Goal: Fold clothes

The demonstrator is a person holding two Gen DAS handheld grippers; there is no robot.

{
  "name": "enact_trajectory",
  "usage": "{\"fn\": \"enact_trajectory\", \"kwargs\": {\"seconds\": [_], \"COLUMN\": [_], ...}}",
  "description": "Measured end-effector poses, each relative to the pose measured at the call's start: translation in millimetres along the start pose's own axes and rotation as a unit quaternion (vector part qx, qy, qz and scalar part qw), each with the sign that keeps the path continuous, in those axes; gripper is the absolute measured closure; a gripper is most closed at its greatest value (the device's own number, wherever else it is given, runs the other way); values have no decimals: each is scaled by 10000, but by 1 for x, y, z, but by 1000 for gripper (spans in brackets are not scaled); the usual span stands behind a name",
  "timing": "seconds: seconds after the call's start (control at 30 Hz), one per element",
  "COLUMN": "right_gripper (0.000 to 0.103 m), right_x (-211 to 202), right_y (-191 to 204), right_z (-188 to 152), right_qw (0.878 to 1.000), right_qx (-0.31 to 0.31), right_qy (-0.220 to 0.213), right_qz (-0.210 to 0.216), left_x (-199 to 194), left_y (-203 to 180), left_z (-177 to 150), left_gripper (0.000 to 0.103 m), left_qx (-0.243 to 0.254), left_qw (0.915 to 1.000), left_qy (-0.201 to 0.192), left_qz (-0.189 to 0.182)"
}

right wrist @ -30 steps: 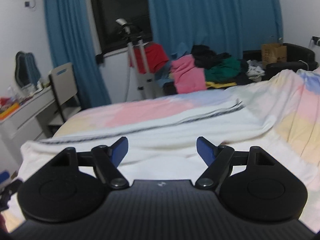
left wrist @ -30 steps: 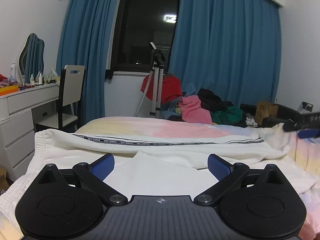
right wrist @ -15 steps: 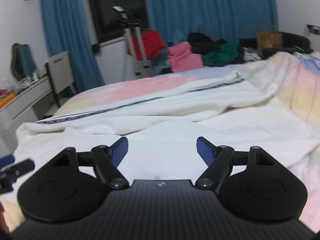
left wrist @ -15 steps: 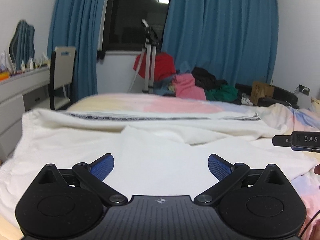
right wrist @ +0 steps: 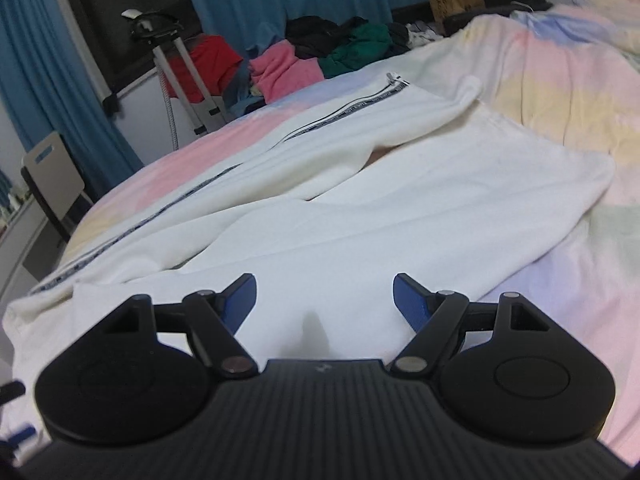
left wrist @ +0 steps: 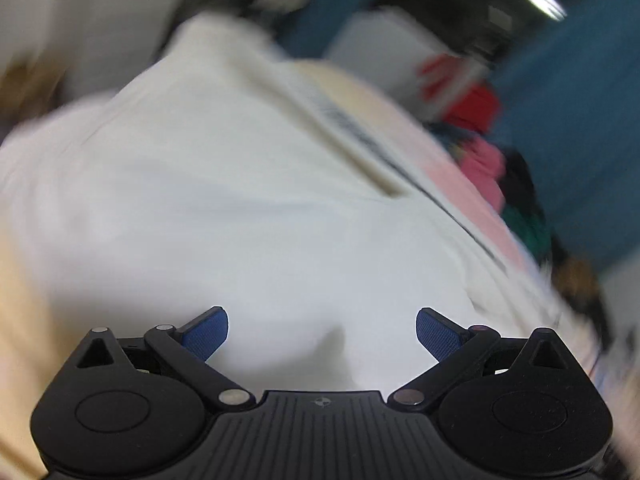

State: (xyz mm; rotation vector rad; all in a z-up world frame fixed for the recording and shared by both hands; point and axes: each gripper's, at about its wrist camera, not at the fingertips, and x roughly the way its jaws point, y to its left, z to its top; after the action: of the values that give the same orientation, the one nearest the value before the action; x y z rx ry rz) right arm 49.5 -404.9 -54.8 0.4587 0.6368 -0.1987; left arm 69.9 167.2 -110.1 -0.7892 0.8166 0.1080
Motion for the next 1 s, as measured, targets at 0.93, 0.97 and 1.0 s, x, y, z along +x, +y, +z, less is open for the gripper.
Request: {"fn": "enact_trajectory", "kwargs": {"seconds": [0.93, 0.97, 1.0], "right_gripper": [26, 26, 26], "right_x": [10, 10, 9], "right_y": [-76, -83, -89], "right_z": [11, 11, 11], "right_qw": [9751, 9719, 9684], "right_qx": [2186, 2330, 2473], "right_qy": [343, 322, 300], "right_qz": [147, 117, 87], "left_x": [-43, -45, -47], "left_y": [137, 137, 137], "left_z": [41, 40, 40], "left_gripper": [14, 17, 17], "left_qx": [-2678, -2685, -2667], "left_qw": [9627, 9622, 9621], "left_qy": [-355, -390, -424], "left_qz": [-140, -246, -377]}}
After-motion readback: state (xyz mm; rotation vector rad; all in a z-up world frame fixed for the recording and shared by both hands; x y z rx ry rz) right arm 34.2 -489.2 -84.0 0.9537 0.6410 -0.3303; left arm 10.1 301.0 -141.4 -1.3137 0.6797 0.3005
